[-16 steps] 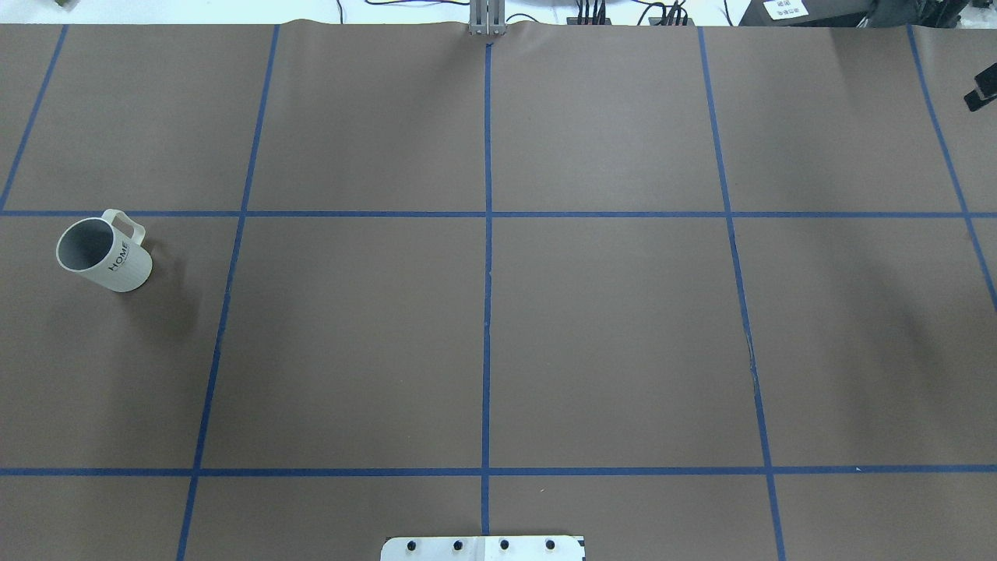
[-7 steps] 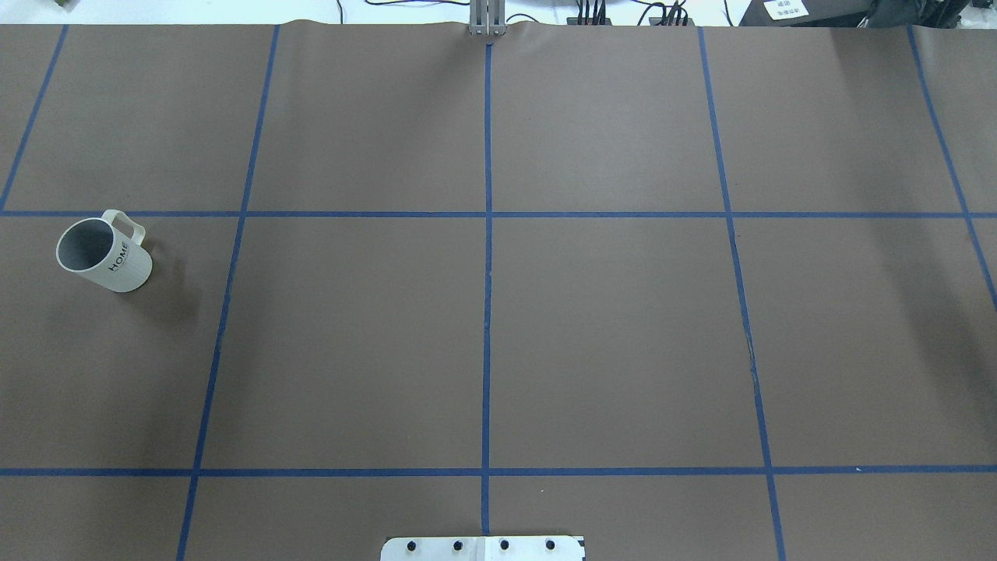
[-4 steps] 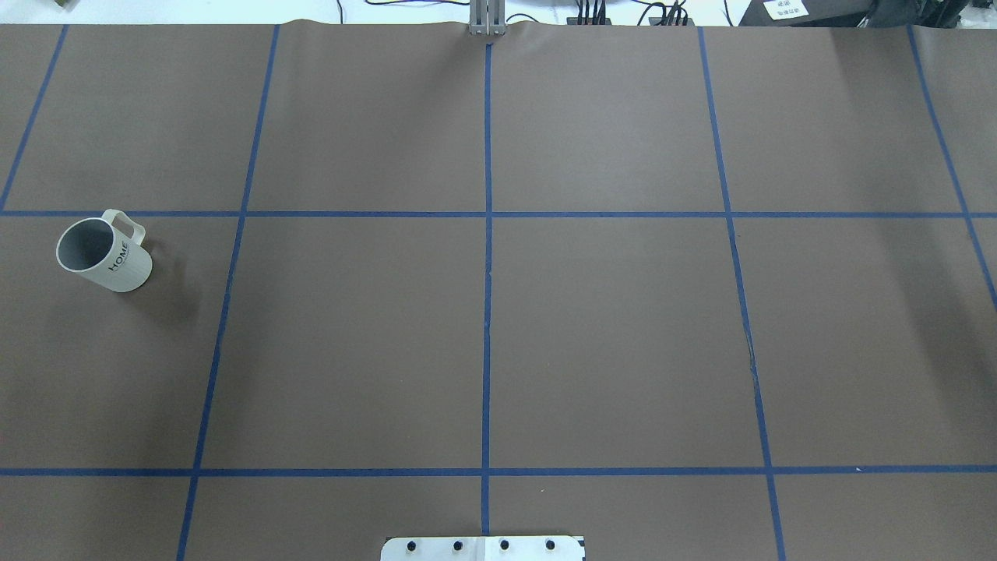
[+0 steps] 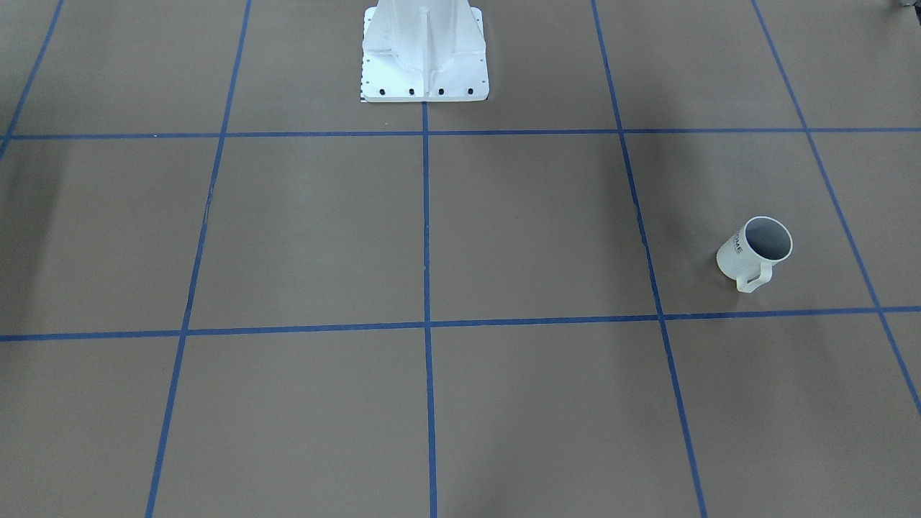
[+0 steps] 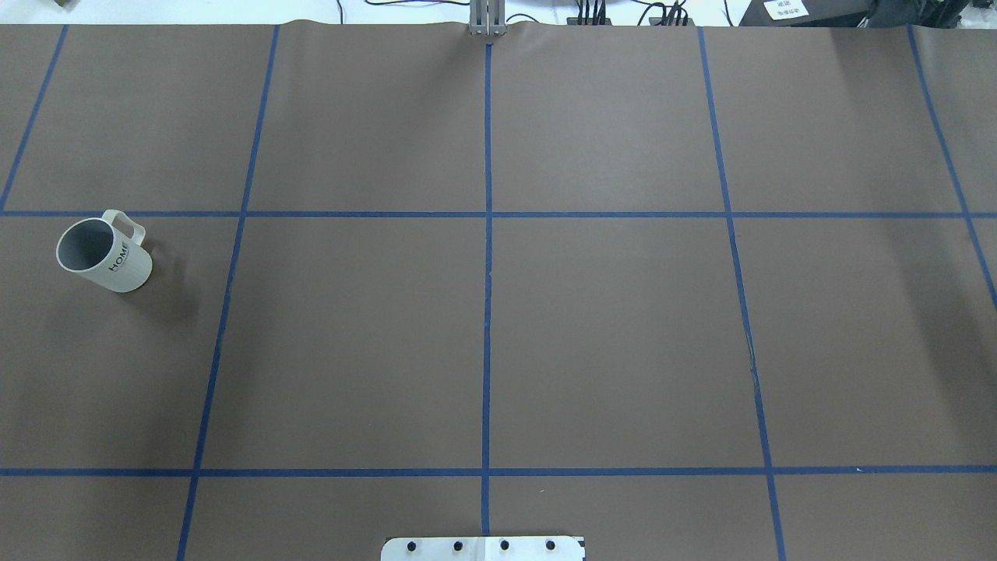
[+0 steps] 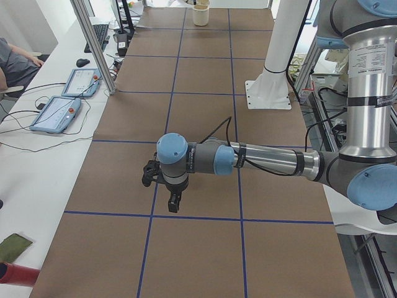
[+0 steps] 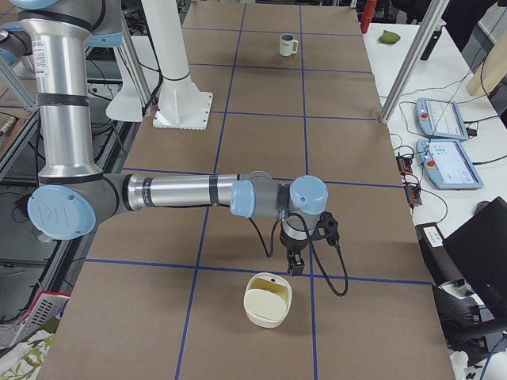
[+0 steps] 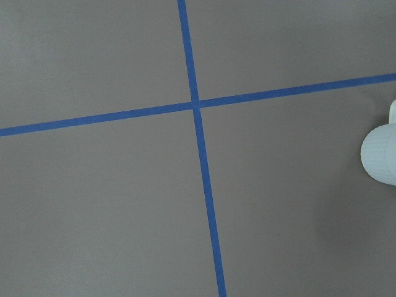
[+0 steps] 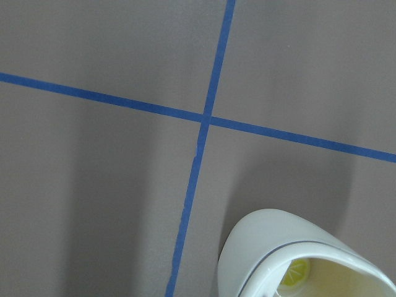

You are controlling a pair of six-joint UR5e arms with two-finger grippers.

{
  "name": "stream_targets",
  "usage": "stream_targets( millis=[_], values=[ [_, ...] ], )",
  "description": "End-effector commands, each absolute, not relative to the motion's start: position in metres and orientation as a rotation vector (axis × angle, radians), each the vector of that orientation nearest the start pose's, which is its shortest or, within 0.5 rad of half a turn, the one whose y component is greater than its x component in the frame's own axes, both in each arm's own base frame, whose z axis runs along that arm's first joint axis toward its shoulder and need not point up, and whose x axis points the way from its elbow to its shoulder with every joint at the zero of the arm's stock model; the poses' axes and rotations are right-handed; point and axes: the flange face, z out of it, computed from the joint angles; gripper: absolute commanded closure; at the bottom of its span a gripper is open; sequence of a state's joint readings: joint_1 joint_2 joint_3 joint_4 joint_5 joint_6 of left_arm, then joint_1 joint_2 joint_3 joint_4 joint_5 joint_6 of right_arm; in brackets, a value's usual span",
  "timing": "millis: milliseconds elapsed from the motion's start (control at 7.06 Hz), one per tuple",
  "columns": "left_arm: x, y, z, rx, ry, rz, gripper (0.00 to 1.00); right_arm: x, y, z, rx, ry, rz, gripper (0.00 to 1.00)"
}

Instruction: Left arm hands cup to right arm to dump lemon

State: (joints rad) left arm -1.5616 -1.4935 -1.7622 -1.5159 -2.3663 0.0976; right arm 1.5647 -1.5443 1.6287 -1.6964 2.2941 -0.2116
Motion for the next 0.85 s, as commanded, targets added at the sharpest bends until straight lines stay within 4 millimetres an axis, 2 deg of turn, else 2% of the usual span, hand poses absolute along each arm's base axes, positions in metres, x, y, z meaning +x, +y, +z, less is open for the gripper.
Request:
stream_targets(
  millis=[0, 709],
  values=[
    [-0.058, -0.4606, 0.6064, 0.088, 0.792, 0.123, 0.0, 0.0625, -0.4985, 0.6332, 0.036, -0.728, -0.197, 0.0],
    [-0.058, -0.4605, 0.6071, 0.087, 0.792, 0.122, 0.0, 0.0579, -0.4991, 0.6338, 0.032, -0.729, -0.205, 0.0]
  ],
)
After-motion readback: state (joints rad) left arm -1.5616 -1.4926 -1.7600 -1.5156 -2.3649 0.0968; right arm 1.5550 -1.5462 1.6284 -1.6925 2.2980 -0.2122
